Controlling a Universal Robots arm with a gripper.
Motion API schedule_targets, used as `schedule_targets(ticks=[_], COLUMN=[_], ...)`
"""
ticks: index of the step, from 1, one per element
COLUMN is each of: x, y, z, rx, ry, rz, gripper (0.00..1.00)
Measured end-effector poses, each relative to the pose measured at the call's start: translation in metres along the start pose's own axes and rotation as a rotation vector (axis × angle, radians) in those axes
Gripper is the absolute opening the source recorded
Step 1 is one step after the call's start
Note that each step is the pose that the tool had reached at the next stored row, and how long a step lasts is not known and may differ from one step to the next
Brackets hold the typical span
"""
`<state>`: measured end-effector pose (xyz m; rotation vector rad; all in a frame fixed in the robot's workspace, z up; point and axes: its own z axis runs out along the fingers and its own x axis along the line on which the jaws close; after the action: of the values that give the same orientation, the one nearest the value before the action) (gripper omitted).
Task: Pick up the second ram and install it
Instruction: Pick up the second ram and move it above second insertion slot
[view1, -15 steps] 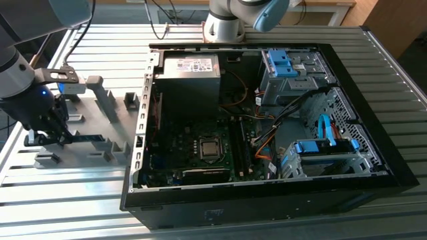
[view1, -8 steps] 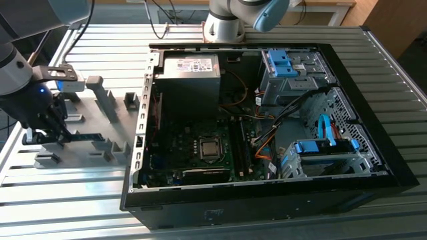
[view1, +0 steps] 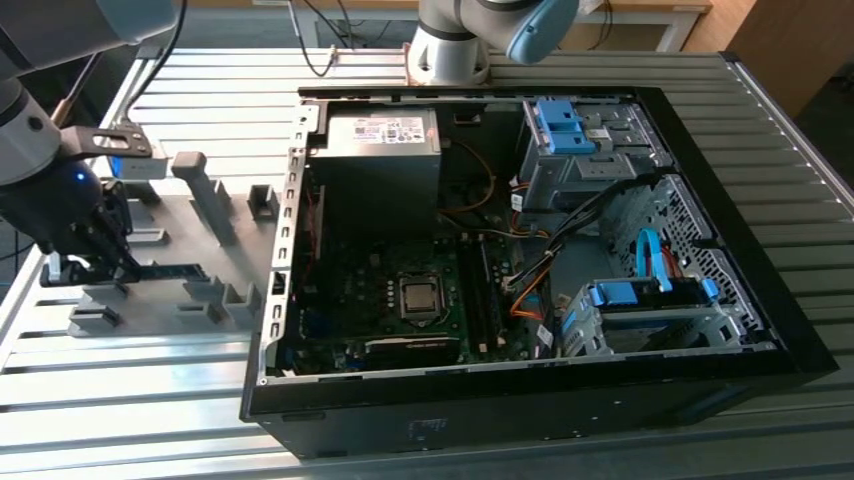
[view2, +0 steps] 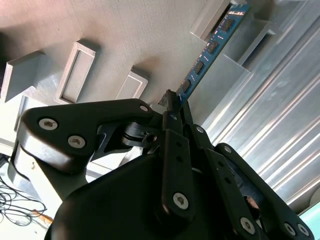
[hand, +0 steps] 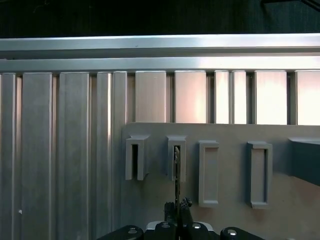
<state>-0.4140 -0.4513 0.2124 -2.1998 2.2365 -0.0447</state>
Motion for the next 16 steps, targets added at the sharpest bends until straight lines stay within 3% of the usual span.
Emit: schedule_targets(ticks=[16], x=[0.0001], y=[-0.0001], z=[-0.0051], rx=[0.0], ry=[0.0], rz=[0.0], gripper=[0.14])
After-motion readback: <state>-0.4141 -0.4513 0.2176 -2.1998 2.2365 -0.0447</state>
